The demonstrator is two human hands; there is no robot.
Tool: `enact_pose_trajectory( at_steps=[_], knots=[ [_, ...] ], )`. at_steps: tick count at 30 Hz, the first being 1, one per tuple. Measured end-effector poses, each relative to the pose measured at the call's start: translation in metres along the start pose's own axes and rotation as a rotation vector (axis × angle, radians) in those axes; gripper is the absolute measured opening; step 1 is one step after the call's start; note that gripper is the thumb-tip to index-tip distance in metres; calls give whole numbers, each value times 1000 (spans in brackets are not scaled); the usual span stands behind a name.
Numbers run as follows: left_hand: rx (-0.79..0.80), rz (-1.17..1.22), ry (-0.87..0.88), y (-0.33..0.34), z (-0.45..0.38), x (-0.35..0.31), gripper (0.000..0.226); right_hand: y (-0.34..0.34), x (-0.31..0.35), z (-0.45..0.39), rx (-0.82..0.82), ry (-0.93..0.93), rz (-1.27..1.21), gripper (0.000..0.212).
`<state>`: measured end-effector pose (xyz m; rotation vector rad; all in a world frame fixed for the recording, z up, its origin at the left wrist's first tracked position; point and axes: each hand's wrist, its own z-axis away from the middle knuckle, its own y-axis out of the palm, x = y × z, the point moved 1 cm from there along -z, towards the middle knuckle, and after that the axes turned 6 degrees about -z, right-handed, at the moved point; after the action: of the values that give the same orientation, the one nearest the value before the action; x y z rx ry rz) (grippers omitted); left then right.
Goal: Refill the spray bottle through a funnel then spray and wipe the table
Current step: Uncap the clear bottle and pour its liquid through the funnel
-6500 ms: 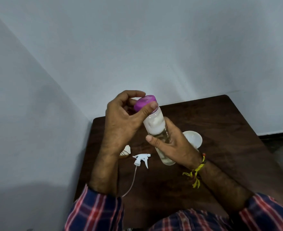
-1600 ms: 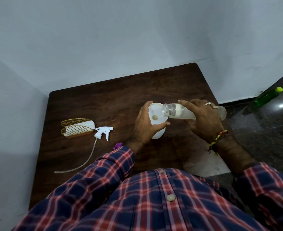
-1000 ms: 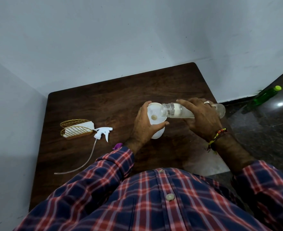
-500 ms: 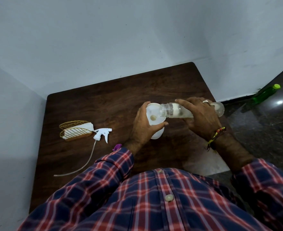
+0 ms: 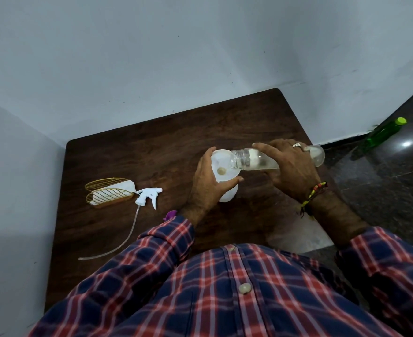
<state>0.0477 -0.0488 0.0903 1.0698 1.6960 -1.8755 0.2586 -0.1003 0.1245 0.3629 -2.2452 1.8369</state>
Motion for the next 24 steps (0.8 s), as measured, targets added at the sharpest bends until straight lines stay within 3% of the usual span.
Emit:
enact_pose_trajectory(
  at_steps=[24],
  knots=[
    [35,4,-8,-1,3,-5,104,-2,3,1,13,13,-4,71]
  ],
)
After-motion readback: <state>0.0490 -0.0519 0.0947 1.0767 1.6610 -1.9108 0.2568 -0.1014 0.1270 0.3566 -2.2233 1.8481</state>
